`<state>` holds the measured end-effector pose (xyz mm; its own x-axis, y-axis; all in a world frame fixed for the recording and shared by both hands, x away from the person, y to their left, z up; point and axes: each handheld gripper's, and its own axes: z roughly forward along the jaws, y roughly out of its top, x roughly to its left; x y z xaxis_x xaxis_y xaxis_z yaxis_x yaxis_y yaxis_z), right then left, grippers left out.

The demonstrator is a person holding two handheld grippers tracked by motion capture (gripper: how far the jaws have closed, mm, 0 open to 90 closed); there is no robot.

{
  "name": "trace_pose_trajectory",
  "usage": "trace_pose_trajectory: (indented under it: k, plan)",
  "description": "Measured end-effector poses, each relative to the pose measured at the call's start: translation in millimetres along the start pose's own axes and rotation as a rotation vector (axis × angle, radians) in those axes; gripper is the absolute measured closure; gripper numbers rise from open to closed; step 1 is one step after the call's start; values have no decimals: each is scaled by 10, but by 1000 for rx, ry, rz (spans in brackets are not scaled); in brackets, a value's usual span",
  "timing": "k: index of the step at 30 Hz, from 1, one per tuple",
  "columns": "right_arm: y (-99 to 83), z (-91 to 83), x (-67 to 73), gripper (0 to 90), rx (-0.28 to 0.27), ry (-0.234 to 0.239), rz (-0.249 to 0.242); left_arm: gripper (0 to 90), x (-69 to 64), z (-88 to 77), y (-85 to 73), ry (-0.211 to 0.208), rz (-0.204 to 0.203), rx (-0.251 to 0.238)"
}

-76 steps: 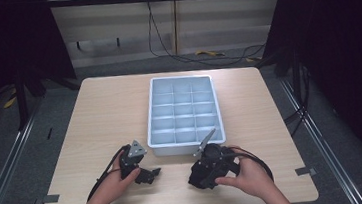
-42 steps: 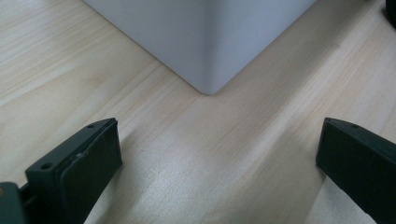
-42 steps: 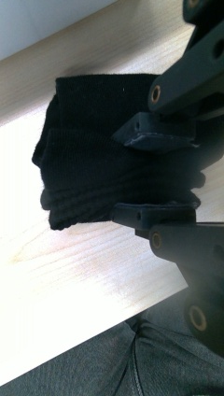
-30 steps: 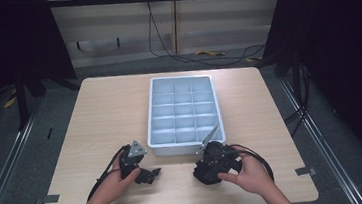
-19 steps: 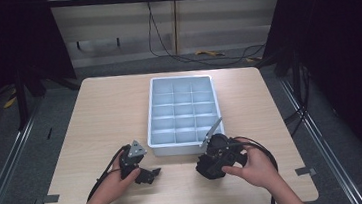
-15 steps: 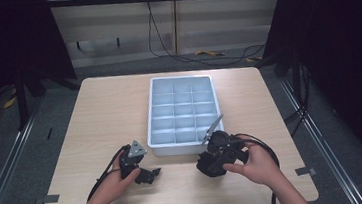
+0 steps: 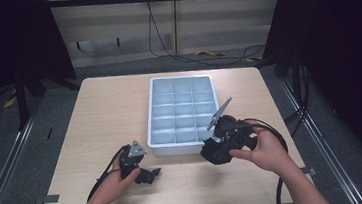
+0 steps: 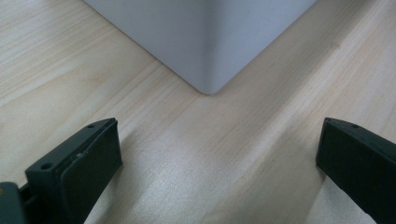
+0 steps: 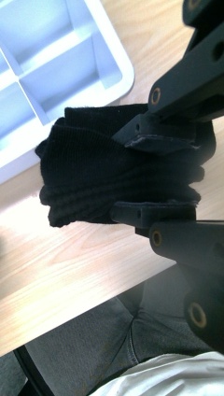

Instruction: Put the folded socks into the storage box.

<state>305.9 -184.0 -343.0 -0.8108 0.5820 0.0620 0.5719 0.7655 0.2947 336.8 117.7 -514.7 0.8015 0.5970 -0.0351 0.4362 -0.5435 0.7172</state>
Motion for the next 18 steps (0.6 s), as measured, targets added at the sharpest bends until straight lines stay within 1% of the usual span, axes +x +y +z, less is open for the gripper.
trace_pose_trajectory:
  k: [1, 5, 8, 9, 10, 13, 14, 17, 18]
  plan:
    - [3, -16, -17, 679, -7, -2, -16, 0, 0, -1, 0, 0, 0, 1]
    - [41, -97, -47, 678, -13, -8, -8, 0, 1, 0, 0, -2, 1, 1]
    - [74, -141, -91, 677, -24, -13, -14, 0, 1, 0, 0, -2, 1, 0]
    - [91, -158, -95, 677, -20, -17, -1, 0, 1, 0, 0, -2, 1, 1]
    - [103, -166, -114, 677, -23, -21, -10, 0, 1, 0, 1, -2, 2, 0]
    - [147, -188, -161, 677, -24, -42, -14, 0, 0, 0, 0, 0, 0, 1]
    - [161, -190, -182, 676, -26, -46, -22, 0, -1, 1, 0, 1, 0, 0]
    - [208, -191, -224, 675, -20, -58, -15, 0, 0, 1, 0, 1, 0, 0]
    - [221, -185, -242, 674, -22, -59, -23, 0, 0, 0, 0, -1, 0, 1]
